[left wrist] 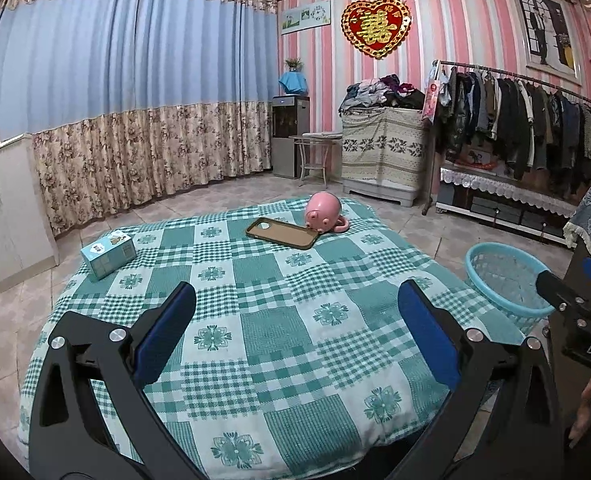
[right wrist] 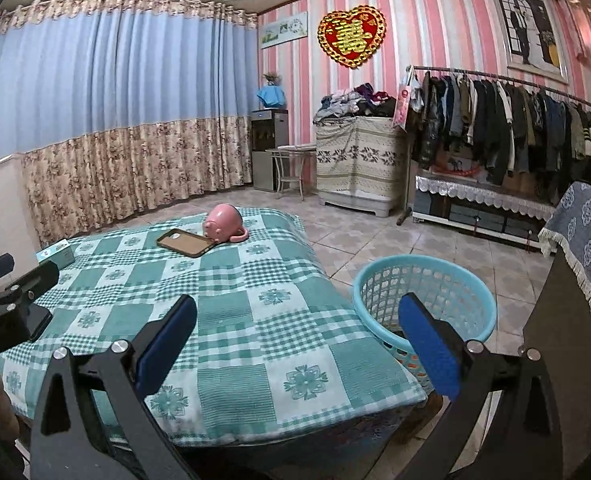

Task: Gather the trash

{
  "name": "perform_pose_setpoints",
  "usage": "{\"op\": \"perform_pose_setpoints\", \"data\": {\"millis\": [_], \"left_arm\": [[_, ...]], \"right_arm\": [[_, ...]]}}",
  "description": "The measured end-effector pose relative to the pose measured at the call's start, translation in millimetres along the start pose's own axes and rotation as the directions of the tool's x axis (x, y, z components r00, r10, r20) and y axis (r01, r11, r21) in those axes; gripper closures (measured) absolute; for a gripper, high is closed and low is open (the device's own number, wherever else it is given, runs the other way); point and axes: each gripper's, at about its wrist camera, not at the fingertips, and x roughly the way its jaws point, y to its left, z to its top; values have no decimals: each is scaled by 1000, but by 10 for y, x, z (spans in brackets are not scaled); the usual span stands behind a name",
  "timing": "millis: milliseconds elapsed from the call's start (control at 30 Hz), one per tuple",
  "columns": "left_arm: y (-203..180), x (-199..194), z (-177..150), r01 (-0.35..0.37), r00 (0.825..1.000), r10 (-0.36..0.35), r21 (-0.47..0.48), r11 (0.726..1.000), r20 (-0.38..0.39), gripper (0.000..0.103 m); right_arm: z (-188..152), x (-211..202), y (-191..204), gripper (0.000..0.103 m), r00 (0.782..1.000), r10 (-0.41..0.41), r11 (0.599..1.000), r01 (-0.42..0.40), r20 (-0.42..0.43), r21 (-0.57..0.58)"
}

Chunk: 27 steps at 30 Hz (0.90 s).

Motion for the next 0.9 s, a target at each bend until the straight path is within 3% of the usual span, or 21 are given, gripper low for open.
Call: {"op": "perform_pose_setpoints", "data": {"millis": [367, 900], "left_arm": [[-70, -166, 34, 21, 999, -21, 12, 1000, 42, 5], [-46, -71, 21, 8, 1000, -8, 6, 1000, 29, 5]], "right_arm": [[18, -100, -15, 4, 1000, 12, 1000, -12, 22, -4], [42, -118, -35, 4, 999, 14, 1000, -14, 31, -2]]}}
